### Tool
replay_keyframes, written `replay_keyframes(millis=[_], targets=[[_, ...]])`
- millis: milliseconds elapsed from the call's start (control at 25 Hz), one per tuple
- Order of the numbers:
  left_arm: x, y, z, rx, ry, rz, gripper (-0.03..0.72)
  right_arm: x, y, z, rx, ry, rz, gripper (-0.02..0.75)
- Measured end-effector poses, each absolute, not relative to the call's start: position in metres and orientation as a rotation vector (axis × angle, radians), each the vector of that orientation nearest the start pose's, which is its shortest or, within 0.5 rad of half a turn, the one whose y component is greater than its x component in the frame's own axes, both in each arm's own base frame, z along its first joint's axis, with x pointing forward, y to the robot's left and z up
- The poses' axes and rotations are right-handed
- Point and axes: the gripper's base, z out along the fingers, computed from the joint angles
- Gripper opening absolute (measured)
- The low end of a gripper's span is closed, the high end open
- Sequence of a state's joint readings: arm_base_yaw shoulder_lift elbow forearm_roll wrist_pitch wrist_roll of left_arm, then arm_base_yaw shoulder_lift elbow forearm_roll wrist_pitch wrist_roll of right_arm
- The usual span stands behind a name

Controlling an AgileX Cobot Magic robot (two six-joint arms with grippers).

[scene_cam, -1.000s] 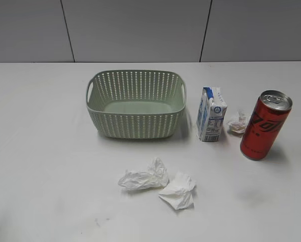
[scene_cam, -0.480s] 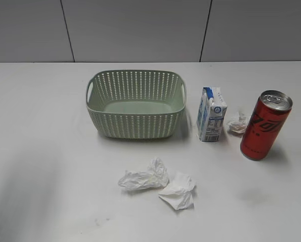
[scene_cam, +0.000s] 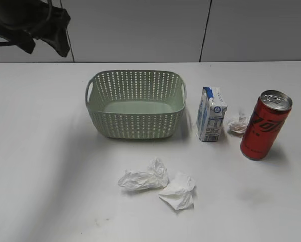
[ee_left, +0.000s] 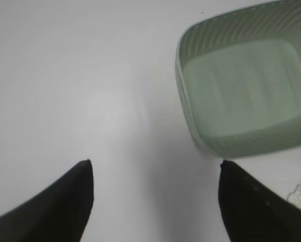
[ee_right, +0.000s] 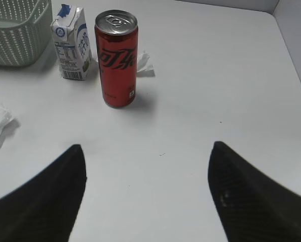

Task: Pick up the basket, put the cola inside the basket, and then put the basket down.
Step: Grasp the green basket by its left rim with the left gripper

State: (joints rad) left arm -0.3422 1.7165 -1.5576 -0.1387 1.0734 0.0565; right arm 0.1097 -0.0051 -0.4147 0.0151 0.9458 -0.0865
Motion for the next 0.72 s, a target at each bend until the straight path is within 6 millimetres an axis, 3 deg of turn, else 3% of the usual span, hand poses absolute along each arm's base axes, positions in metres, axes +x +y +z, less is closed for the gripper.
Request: replay_keyframes(millis=[280,720], targets=[[0.389,-0.162,0.269,0.445,2.821,-0.331,0.587,0.008,0.002,0.262,-0.195,2.000,0.033,0.586],[0.418,-0.177,0.203,0.427,2.870,-0.320,0.587,0.008,0.002,0.262,-0.195,2.000,0.033,0.586]])
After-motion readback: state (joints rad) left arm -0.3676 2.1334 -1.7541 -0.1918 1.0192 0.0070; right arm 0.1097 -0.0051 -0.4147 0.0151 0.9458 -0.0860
